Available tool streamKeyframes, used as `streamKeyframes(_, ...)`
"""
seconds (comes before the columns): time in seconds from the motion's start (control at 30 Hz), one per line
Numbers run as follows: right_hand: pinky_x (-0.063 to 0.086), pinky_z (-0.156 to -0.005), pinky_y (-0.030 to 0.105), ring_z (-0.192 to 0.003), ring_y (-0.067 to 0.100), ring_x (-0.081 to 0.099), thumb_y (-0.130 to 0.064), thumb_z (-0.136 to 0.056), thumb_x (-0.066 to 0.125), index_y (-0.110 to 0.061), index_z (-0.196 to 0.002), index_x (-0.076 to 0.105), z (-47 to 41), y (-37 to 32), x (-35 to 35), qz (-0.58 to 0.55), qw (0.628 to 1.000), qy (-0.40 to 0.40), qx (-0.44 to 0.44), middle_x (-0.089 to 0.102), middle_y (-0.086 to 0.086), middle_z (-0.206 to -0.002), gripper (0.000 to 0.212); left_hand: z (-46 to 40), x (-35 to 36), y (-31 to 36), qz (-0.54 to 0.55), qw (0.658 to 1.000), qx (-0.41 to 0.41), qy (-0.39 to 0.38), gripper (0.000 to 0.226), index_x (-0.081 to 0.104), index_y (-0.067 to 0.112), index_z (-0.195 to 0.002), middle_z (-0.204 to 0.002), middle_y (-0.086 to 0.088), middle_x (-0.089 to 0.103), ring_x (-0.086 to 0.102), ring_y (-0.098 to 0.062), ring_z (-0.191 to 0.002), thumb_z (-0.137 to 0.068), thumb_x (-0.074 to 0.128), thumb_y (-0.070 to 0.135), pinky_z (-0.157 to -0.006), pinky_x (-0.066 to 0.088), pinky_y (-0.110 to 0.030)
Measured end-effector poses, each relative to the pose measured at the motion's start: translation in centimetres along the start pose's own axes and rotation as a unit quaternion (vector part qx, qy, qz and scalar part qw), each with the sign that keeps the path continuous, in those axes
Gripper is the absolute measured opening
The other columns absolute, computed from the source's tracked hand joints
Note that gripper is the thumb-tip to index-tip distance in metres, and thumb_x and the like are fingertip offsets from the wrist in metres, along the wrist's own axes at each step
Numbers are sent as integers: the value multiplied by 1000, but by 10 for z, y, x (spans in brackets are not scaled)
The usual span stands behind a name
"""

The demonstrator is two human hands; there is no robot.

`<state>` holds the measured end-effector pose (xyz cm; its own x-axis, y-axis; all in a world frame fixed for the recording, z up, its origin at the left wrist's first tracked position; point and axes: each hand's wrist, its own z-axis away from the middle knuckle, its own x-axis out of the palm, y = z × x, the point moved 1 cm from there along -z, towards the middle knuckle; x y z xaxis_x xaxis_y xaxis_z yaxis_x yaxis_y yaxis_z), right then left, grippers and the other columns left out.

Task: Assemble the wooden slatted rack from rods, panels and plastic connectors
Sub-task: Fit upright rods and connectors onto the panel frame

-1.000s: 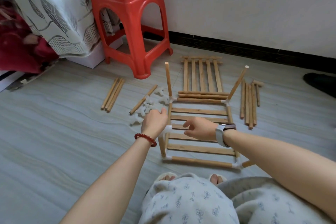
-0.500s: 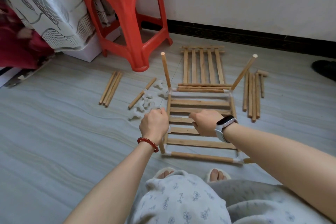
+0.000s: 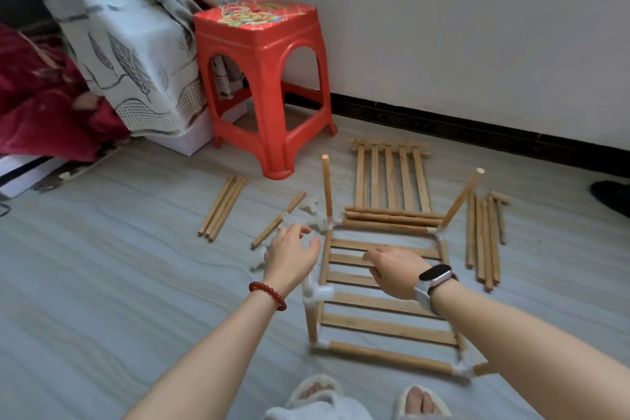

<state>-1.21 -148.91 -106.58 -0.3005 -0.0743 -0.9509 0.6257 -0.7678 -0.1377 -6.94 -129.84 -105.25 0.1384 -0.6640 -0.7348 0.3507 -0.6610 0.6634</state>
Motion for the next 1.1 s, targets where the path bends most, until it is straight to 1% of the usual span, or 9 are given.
streamKeyframes(0.13,50,-86,36,-103,24,56,-21,-97,40,-16,-126,50,-38,1,13,-18,1000,-19,4,57,6,-120,31,-31,-2,-42,-61,998,-25,3,29,51,18,-121,-126,-4,48,46,-22,-116,-94,45,28,-98,40,-43)
streamKeyframes(0.3,47,-88,36,-110,26,54,-19,-96,41,-15,-134,44,-110,-1,50,-69,997,-31,-4,53,7,-129,38,-72,27,-117,-103,989,-91,-46,36,46,13,-129,-135,-11,39,41,-28,-121,-93,44,17,-93,40,-34)
streamKeyframes(0.5,45,-91,40,-115,27,51,-19,-96,42,-17,-137,41,-202,-15,105,-136,990,-41,-3,51,8,-130,41,-119,71,-177,-92,982,-157,-52,50,33,12,-141,-143,-13,30,33,-33,-128,-93,47,17,-99,37,-37)
streamKeyframes(0.67,47,-82,40,-114,28,42,-19,-93,45,-22,-140,33,-255,-29,147,-136,989,-44,-18,41,9,-125,48,-147,94,-207,-172,972,-147,-68,57,29,24,-144,-151,-8,18,21,-30,-135,-91,50,24,-102,36,-42)
streamKeyframes(0.77,37,-66,34,-110,29,41,-14,-93,43,-19,-133,37,-265,-33,161,-68,996,-55,-33,40,10,-121,41,-153,101,-213,-210,963,-136,-105,42,42,22,-132,-138,-9,31,30,-29,-126,-91,49,22,-98,39,-38)
streamKeyframes(0.87,36,-64,35,-100,31,47,0,-89,39,-9,-117,43,-259,-32,168,-53,995,-79,-33,43,13,-114,29,-145,104,-218,-208,966,-120,-92,25,49,17,-115,-117,-9,40,42,-27,-112,-90,49,17,-87,44,-34)
streamKeyframes(0.97,45,-74,36,-91,30,52,-10,-93,42,-8,-111,46,-245,-28,161,-192,979,-65,24,47,9,-109,19,-137,98,-212,-90,983,-146,-63,12,49,13,-103,-102,-10,46,54,-31,-91,-91,50,16,-73,45,-32)
streamKeyframes(1.03,42,-70,31,-84,22,52,-22,-94,48,-9,-104,50,-233,-24,144,-312,944,-41,99,51,4,-96,17,-135,89,-200,-31,991,-124,-50,5,50,16,-93,-91,-11,56,55,-29,-85,-92,52,20,-65,39,-29)
streamKeyframes(1.1,46,-65,30,-72,18,53,-25,-94,49,-8,-97,51,-217,-17,121,-419,895,-31,151,53,2,-79,17,-133,75,-181,11,994,-104,-28,8,56,18,-87,-81,-9,62,59,-26,-78,-91,54,24,-62,41,-28)
